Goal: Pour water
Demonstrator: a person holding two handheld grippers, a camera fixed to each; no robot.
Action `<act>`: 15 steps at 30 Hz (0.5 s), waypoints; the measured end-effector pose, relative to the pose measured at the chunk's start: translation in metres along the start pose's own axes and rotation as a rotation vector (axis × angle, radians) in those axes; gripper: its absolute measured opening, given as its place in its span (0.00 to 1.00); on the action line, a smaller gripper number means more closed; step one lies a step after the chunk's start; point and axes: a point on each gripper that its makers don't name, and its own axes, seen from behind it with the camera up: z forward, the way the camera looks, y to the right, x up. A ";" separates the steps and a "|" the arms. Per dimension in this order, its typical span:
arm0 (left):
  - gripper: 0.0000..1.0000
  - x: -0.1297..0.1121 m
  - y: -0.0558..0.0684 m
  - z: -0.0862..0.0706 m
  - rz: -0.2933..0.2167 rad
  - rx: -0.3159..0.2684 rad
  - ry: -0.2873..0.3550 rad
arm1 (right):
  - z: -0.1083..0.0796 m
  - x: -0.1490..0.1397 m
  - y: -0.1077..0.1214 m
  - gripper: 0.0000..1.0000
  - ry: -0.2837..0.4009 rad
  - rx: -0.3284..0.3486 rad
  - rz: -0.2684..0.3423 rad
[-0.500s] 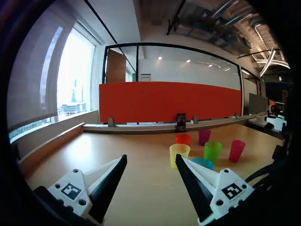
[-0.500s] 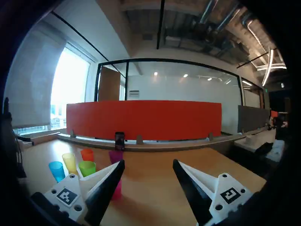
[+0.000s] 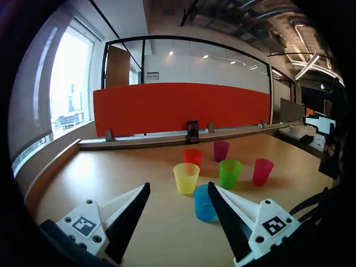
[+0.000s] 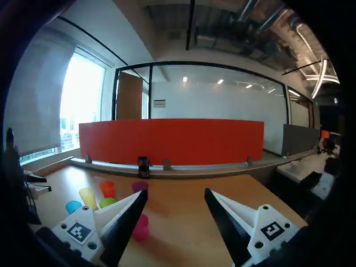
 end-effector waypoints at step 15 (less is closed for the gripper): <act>0.96 -0.020 0.030 0.014 0.062 -0.090 -0.117 | 0.008 -0.004 -0.005 0.99 -0.067 0.009 0.019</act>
